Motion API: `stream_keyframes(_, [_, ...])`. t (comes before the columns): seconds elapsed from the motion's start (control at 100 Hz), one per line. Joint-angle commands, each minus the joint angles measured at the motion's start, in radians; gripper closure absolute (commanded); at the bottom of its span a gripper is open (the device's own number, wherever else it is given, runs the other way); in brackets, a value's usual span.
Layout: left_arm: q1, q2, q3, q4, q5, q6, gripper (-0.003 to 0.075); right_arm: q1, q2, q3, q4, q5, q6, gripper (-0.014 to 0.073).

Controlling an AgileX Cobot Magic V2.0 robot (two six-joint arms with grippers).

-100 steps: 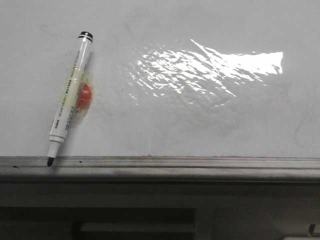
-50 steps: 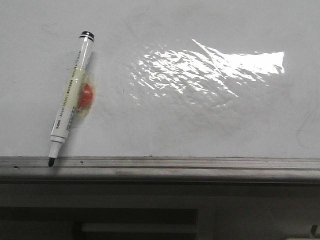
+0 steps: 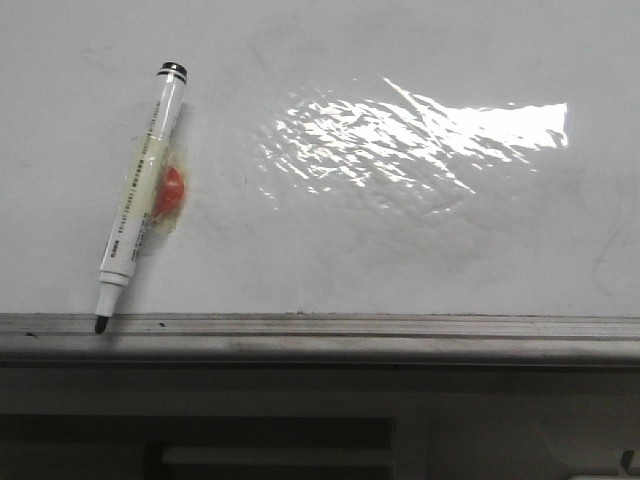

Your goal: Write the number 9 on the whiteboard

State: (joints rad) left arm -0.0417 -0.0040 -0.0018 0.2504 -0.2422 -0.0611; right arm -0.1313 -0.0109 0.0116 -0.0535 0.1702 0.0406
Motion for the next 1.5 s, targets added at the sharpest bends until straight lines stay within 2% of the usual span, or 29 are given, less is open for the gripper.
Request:
stream_keyframes(0.0, [-0.007, -0.028, 0.021, -0.004, -0.067, -0.003, 0.0741, 0.000, -0.014, 0.027, 0.000, -0.146, -0.006, 0.0654])
stream_keyframes(0.09, [-0.007, -0.028, 0.021, -0.009, -0.062, -0.003, 0.0741, 0.000, -0.014, 0.025, 0.000, -0.158, -0.006, 0.0654])
stream_keyframes(0.16, [-0.007, -0.028, 0.019, -0.079, -0.110, -0.003, 0.0741, 0.000, -0.006, 0.020, 0.007, -0.156, -0.006, 0.0654])
stream_keyframes(0.3, [-0.007, -0.028, 0.017, -0.194, -0.115, -0.005, 0.0741, 0.000, 0.015, -0.052, 0.009, -0.070, -0.006, 0.0655])
stream_keyframes(0.38, [-0.007, -0.027, -0.006, -0.270, -0.071, -0.005, 0.0741, 0.000, 0.048, -0.098, 0.009, -0.024, -0.006, 0.0655])
stream_keyframes(0.53, [-0.005, -0.001, -0.126, -0.224, 0.242, -0.003, 0.0741, 0.000, 0.148, -0.188, 0.053, 0.048, -0.006, 0.0655])
stream_keyframes(0.58, [-0.005, 0.020, -0.168, -0.196, 0.298, -0.003, 0.0741, 0.000, 0.183, -0.219, 0.073, 0.086, -0.006, 0.0655])
stream_keyframes(0.68, [-0.005, 0.071, -0.232, -0.191, 0.301, -0.003, 0.0741, 0.000, 0.248, -0.266, 0.072, 0.138, -0.006, 0.0655])
stream_keyframes(0.96, [-0.005, 0.187, -0.278, -0.174, 0.310, -0.003, 0.0734, 0.081, 0.294, -0.278, 0.072, 0.089, -0.006, 0.0655])
stream_keyframes(1.03, [-0.005, 0.206, -0.278, -0.174, 0.310, -0.003, 0.0678, 0.090, 0.294, -0.276, 0.072, 0.089, -0.006, 0.0655])
stream_keyframes(1.15, [-0.005, 0.220, -0.278, -0.174, 0.301, -0.003, 0.0486, 0.092, 0.294, -0.276, 0.072, 0.089, -0.006, 0.0655])
stream_keyframes(1.22, [-0.005, 0.222, -0.277, -0.174, 0.271, -0.003, 0.0410, 0.092, 0.294, -0.276, 0.072, 0.091, -0.006, 0.0655])
stream_keyframes(1.37, [-0.018, 0.243, -0.273, -0.176, 0.159, -0.003, 0.0391, 0.092, 0.294, -0.276, 0.072, 0.103, -0.006, 0.0655])
stream_keyframes(1.49, [-0.092, 0.286, -0.273, -0.176, 0.131, -0.014, 0.0391, 0.092, 0.295, -0.276, 0.072, 0.103, -0.006, 0.0655])
